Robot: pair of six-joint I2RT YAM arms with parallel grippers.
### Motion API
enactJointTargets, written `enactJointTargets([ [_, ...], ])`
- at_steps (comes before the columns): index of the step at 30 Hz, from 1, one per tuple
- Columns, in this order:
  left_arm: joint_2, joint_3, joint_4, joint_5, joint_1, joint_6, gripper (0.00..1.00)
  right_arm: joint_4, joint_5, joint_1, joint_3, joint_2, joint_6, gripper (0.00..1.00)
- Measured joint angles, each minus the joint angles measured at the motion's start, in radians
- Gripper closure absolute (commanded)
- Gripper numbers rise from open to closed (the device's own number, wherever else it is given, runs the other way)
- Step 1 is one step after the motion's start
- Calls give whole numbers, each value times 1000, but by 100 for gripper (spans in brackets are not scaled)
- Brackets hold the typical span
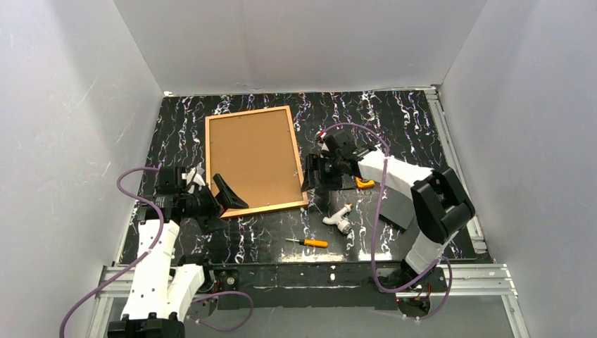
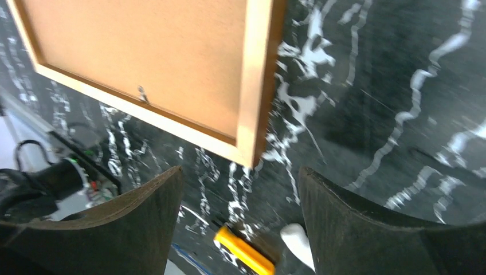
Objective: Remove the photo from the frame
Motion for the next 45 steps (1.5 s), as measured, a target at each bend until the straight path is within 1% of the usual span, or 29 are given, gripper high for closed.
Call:
enactJointTargets([
  [4,20,0,8,14,0,2,2,-152,113,8,18,-87,-121,21],
  [7,48,0,17,25,-2,5,2,-203,172,53,-3,-172,-190,22],
  [9,70,0,25,33,-7,9,2,-211,204,130,-42,-239,-227,24],
  [12,104,-5,45,52,-20,10,2,-211,240,322,-100,-302,-278,25],
  [15,127,-43,90,80,-33,-5,2,-220,307,489,-115,-281,-312,26],
  [18,149,-69,114,85,-69,-28,2,-232,376,572,-116,-236,-331,27],
  [20,158,-71,131,85,-103,-41,2,-237,414,598,-117,-203,-346,28],
  [25,168,-71,158,69,-193,-69,2,-248,500,634,-145,-121,-375,37],
  [28,171,-76,163,58,-220,-82,2,-252,516,637,-156,-102,-377,39],
  [31,171,-87,164,48,-224,-90,2,-247,525,641,-156,-102,-377,44],
  [33,167,-99,163,40,-224,-95,4,-243,524,643,-156,-100,-375,49],
  [36,148,-107,154,12,-224,-101,3,-227,516,647,-156,-93,-362,66],
  [38,101,-114,148,-24,-224,-108,3,-212,513,649,-153,-86,-346,77],
  [39,71,-117,145,-42,-224,-114,0,-202,514,650,-150,-82,-333,82],
  [42,-1,-123,154,-71,-224,-139,0,-184,528,651,-141,-75,-296,90],
  [45,-12,-137,192,-61,-225,-192,5,-168,532,650,-150,-87,-278,99],
])
